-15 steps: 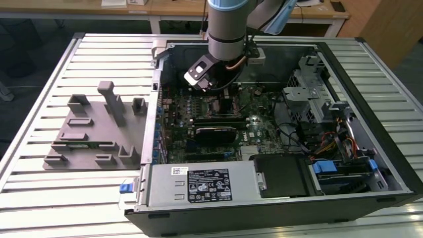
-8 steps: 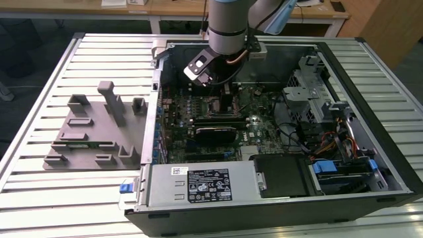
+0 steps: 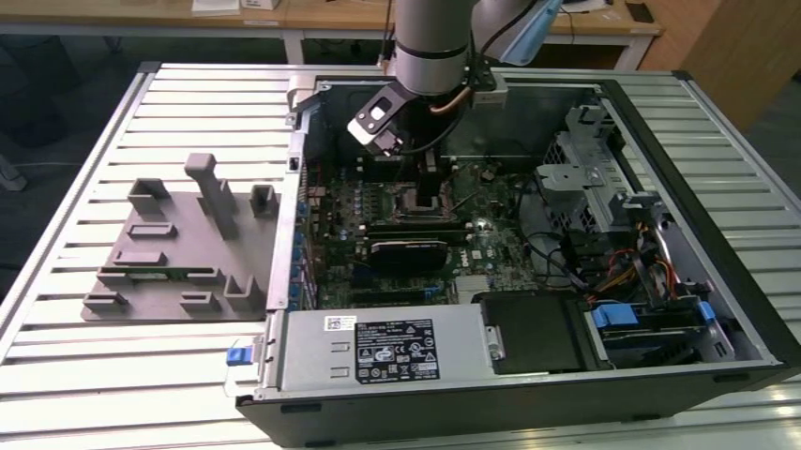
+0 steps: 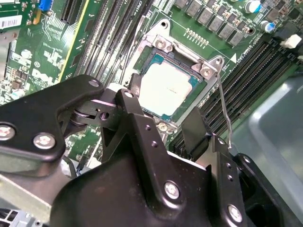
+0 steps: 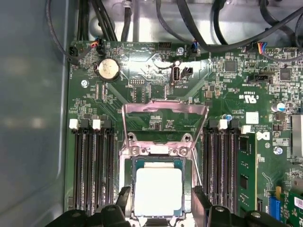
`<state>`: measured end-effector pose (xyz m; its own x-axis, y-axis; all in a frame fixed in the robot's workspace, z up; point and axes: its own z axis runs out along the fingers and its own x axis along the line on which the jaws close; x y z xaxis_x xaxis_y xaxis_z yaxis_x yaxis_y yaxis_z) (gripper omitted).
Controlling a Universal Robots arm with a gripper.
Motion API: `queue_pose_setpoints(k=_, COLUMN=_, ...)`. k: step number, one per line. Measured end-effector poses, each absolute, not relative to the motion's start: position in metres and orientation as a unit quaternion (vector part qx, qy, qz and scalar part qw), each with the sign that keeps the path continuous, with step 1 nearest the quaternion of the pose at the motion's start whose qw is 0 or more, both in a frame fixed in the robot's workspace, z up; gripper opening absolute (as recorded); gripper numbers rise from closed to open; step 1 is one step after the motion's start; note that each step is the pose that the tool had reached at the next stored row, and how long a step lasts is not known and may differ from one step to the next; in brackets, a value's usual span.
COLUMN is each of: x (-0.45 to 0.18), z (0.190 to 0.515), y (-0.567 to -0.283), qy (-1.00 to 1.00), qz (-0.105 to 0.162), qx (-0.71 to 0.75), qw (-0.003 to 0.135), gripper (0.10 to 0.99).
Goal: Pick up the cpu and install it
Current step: 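Place the cpu into insertion slot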
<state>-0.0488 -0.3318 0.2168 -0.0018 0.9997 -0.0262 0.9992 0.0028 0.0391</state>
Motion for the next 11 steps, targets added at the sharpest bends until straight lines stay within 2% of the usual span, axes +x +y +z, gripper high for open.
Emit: queue_pose_setpoints(k=11, x=-0.059, z=0.215, y=-0.332, qy=0.708, qz=0.009, qx=0.706, qw=0.018, gripper=0.616)
